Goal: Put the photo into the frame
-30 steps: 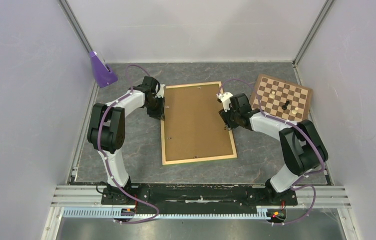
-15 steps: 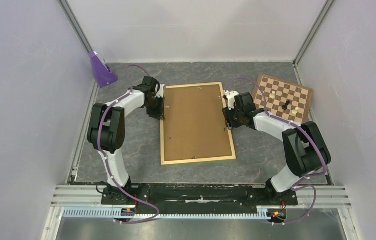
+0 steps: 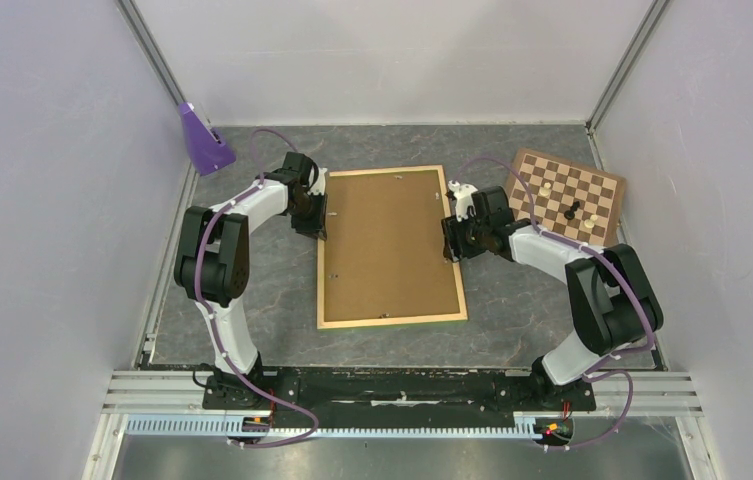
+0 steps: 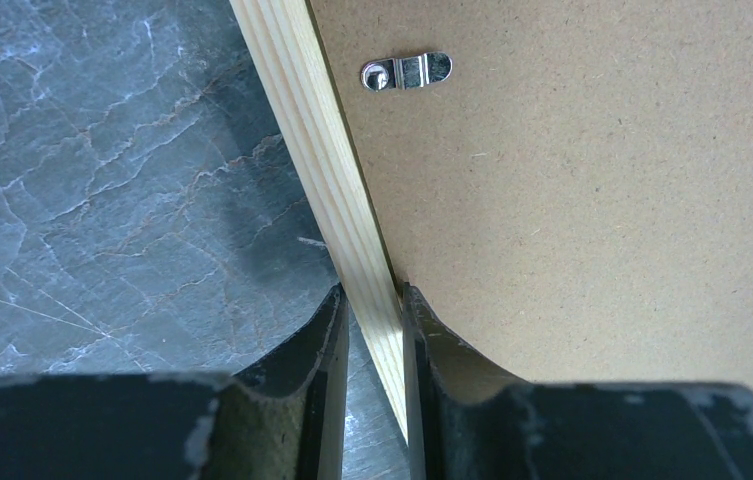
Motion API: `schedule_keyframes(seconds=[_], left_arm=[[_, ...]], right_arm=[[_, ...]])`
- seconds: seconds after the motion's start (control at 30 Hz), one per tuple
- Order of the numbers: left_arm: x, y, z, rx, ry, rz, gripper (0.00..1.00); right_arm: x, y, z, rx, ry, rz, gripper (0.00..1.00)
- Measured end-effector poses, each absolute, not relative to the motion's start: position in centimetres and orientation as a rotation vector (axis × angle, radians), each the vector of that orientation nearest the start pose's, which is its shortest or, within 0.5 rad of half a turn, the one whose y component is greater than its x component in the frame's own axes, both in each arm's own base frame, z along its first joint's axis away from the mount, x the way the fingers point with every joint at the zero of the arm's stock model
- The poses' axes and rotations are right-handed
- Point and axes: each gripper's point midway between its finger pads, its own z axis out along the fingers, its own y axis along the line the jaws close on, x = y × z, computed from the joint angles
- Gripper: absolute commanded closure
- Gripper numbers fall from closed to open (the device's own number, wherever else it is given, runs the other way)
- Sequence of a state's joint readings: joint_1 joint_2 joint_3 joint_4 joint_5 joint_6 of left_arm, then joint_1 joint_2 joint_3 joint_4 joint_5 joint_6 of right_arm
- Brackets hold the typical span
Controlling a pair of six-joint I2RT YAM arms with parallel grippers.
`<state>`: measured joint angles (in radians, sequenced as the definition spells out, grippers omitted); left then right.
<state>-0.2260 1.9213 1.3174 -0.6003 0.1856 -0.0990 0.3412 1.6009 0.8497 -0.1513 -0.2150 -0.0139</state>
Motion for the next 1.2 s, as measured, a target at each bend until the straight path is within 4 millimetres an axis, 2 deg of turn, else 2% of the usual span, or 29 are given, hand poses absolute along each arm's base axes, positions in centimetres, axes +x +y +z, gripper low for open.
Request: schedule_keyframes(seconds=[0.27,0.53,0.77,1.2], left_arm=[[37.8,-12.4,2.7,0.225,2.782,-0.340,0.98],[37.8,-12.4,2.7,0.225,2.782,-0.338,0.98],[37.8,-12.4,2.7,0.224,2.782,-0.338,0.98],[37.8,-12.3,2.7,0.225,2.781,-0.337,0.98]], right_arm=[[32.9,16.3,3.3,-0.544,2.431,0.445,0.43],[32.1,16.8,2.2,-0.579,2.454,0.440,0.51],[32.1,16.8,2.2,-0.578,2.453,0.438,0.50],[32.5,16.0,2.2,-0.583,2.454,0.402,0.75]])
